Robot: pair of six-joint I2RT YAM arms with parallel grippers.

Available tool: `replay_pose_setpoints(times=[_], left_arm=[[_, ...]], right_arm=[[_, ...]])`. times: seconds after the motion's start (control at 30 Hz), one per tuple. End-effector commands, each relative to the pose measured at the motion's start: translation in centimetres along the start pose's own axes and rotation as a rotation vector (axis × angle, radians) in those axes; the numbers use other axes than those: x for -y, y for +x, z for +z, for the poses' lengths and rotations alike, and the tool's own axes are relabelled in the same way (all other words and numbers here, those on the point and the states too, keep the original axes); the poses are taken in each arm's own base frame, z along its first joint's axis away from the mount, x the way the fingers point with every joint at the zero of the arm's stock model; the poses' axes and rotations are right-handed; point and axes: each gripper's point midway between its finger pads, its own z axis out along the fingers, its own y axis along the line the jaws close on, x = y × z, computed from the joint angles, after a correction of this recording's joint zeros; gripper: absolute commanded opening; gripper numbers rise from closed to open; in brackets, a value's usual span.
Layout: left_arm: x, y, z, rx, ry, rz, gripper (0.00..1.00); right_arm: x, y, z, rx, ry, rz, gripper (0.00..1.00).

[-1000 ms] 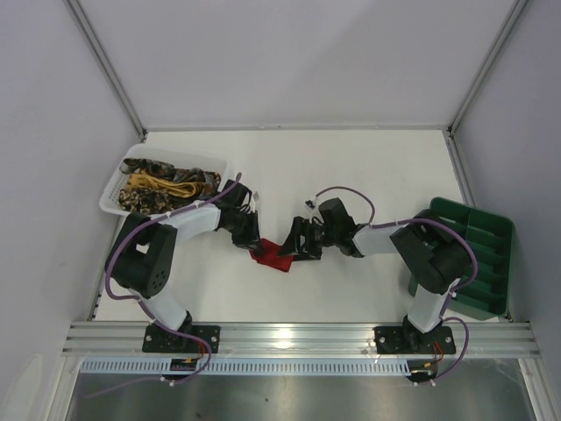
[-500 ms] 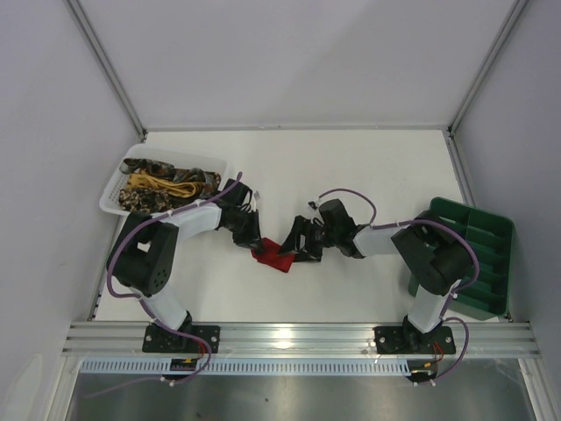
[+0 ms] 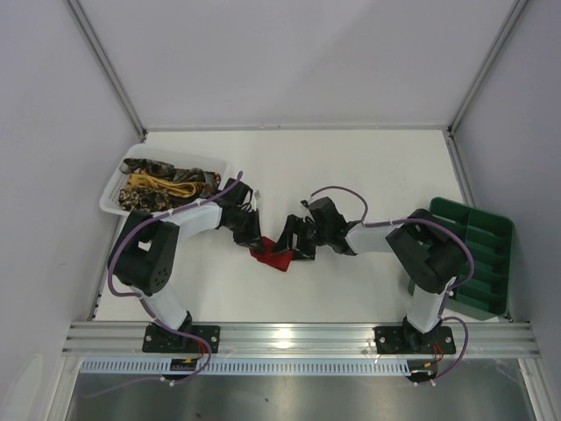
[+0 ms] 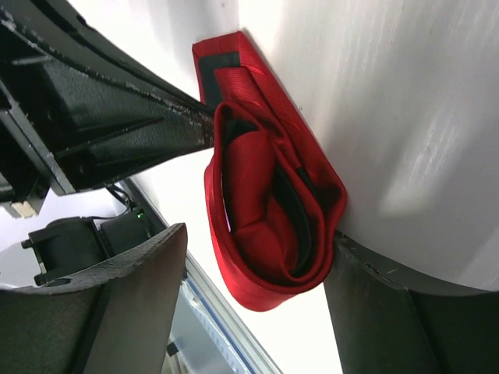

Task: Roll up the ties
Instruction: Place the rolled tie into the container

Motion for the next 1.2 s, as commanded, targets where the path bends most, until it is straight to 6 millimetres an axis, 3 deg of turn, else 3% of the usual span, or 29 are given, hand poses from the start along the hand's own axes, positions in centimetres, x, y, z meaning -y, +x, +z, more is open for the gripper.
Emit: replay_pose_setpoints(times=[0.0,0.27,0.57,0.73,0.8,0.87,0.9,0.97,1.17], left_arm=[[0.8,-1.4,-0.4,0.032,0.033,0.03,0.11],[0.7,-1.4,-0.3,0.031,0.033,0.039,0.12],[0.8,-1.9,-0.2,0.031,0.027,0.05,0.12],[1.0,-2.6,-0.5,0.042,0.028,0.057,0.12],[1.1,-2.7,-0.4,0.041,0.028,0.057,0.12],[1.3,-3.0,-0.6,0.05,0.032,0.061,0.12],[1.3,-3.0,-0.7,0.053,0.028,0.061,0.12],[1.7,-3.6,-1.3,0.077,0.032,0.061,0.12],[2.8,-5.1,-4.2,0.172,0.035,0.068,0.14]], right_arm=[[0.6,-0.8,0.7,0.022,0.047,-0.003,0.73],[0.8,-0.9,1.4,0.0,0.044,0.008,0.57],[0.4,-0.9,1.5,-0.02,0.019,-0.005,0.49],[0.2,-0.9,1.4,-0.03,0.009,-0.003,0.34],[0.1,-1.1,1.3,-0.03,0.005,-0.003,0.22],[0.0,-0.9,1.3,-0.041,0.0,-0.001,0.18],[0.0,-0.9,1.3,-0.043,0.002,0.001,0.09],[-0.3,-1.1,1.0,-0.047,-0.001,-0.003,0.01],[-1.0,-1.5,-0.5,-0.074,-0.011,0.0,0.0]])
